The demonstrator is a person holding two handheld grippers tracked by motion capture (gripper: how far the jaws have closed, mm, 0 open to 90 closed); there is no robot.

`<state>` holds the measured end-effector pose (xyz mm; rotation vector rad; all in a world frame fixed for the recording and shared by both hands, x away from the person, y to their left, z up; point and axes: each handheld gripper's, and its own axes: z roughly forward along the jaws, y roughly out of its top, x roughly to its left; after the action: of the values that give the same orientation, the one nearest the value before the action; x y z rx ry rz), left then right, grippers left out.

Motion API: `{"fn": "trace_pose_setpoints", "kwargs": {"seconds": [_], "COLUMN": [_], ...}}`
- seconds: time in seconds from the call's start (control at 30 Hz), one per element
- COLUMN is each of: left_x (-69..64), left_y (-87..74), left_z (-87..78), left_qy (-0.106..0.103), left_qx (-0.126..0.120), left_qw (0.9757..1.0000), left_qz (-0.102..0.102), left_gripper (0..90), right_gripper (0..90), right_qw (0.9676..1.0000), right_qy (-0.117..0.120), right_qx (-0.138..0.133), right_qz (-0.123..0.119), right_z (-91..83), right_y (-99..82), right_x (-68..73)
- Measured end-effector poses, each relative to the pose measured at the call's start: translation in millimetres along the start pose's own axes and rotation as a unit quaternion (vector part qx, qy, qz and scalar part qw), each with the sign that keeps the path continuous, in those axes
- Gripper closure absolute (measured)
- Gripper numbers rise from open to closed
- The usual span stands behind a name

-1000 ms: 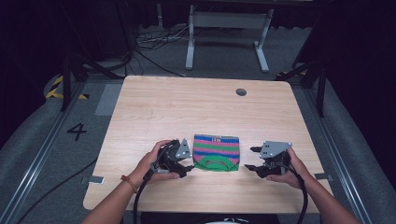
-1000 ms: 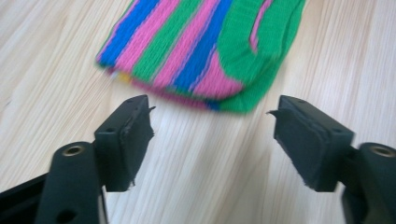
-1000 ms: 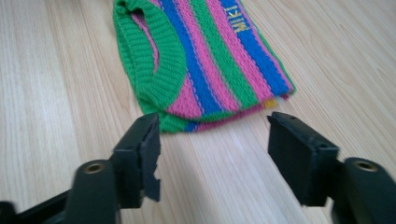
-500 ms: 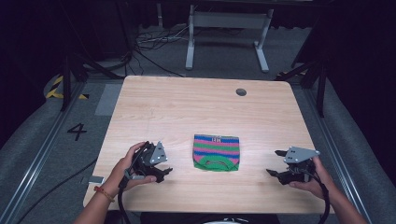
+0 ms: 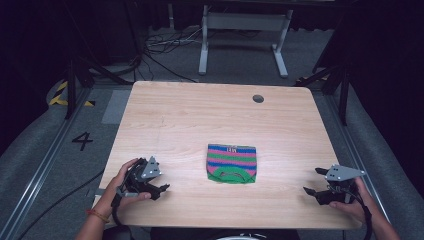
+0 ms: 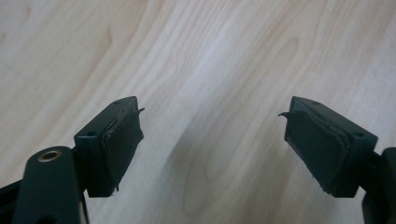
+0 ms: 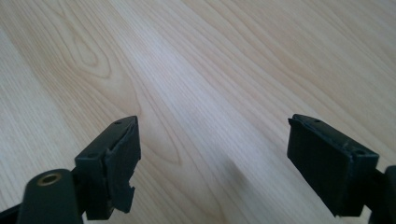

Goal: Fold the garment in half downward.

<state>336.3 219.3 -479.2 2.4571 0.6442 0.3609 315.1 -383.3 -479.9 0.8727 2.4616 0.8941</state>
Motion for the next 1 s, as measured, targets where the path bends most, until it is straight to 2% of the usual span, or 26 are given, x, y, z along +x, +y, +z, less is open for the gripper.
{"fn": "trace_pose_setpoints", "kwargs": {"seconds": [0.13,0.27,0.33,0.43,0.47,0.5,0.57,0.77,0.87,1.0], "left_x": [3.8,8.2,8.9,12.2,12.2,13.5,13.8,10.4,7.9,7.7], "left_y": [-17.7,-31.4,-34.5,-46.3,-46.3,-51.8,-54.8,-54.8,-55.4,-54.8], "left_z": [-7.6,-13.0,-13.7,-13.8,-13.8,-11.8,-12.0,-12.4,-12.9,-12.2], "left_qy": [-0.001,-0.010,-0.006,-0.001,-0.001,-0.006,-0.008,0.009,0.017,0.022], "left_qx": [-0.022,-0.039,-0.041,-0.042,-0.042,-0.044,-0.053,-0.048,-0.048,-0.045], "left_qw": [0.9993,0.9978,0.9973,0.9956,0.9956,0.9939,0.9919,0.9912,0.9897,0.9890], "left_qz": [-0.031,-0.053,-0.060,-0.084,-0.084,-0.101,-0.115,-0.123,-0.134,-0.139], "left_gripper": [19.1,18.6,18.7,18.5,18.1,17.8,16.9,15.5,15.2,13.6], "right_gripper": [18.4,18.0,17.8,16.7,16.6,16.4,16.0,15.8,15.1,14.7], "right_qw": [0.9998,0.9990,0.9979,0.9956,0.9948,0.9941,0.9941,0.9942,0.9942,0.9940], "right_qy": [-0.002,-0.002,0.000,0.002,0.005,0.008,0.008,0.011,0.010,0.008], "right_qx": [0.007,0.002,-0.008,-0.022,-0.027,-0.026,-0.025,-0.025,-0.024,-0.023], "right_qz": [0.019,0.045,0.064,0.091,0.099,0.105,0.105,0.104,0.104,0.106], "right_z": [0.1,1.4,0.5,-0.8,-0.9,-1.3,-2.3,-2.5,-2.4,-2.2], "right_y": [-12.2,-24.2,-29.7,-38.0,-40.2,-41.2,-42.5,-43.1,-43.2,-43.1], "right_x": [-3.1,-5.7,-6.8,-9.1,-9.6,-10.4,-11.0,-11.5,-11.5,-11.4]}}
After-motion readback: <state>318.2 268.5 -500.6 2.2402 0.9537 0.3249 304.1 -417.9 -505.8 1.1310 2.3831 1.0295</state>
